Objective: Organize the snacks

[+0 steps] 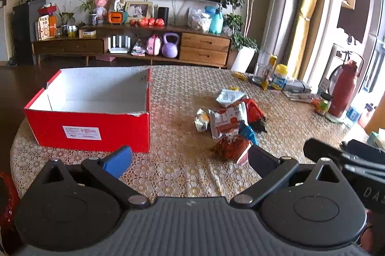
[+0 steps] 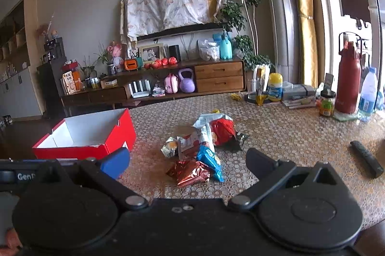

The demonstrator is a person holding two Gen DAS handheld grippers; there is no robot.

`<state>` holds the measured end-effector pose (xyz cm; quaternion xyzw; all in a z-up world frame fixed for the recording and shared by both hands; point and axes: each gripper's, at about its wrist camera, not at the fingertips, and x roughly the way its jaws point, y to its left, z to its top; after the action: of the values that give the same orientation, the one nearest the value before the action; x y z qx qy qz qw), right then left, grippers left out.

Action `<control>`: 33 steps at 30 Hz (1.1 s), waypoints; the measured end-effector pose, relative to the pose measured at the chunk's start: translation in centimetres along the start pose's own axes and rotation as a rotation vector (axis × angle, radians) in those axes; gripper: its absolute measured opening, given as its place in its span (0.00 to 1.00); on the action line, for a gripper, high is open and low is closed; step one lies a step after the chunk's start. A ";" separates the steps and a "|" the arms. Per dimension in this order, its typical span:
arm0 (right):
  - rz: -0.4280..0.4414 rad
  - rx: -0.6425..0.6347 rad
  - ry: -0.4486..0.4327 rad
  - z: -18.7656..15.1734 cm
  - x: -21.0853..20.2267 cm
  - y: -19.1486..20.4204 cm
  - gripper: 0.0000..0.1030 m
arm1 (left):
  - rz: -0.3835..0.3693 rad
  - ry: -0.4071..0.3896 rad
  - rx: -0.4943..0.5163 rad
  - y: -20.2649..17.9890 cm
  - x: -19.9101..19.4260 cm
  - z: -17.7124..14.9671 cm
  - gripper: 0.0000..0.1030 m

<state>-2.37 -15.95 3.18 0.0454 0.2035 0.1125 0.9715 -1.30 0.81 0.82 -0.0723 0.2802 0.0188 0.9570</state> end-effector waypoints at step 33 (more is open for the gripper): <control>-0.012 0.007 0.019 0.1 0.5 -0.3 1.00 | 0.004 -0.003 -0.019 0.5 -0.1 0.3 1.00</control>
<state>-1.83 -16.18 3.02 0.0465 0.2132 0.1065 0.9701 -1.24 1.39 1.04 -0.0810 0.2789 0.0233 0.9566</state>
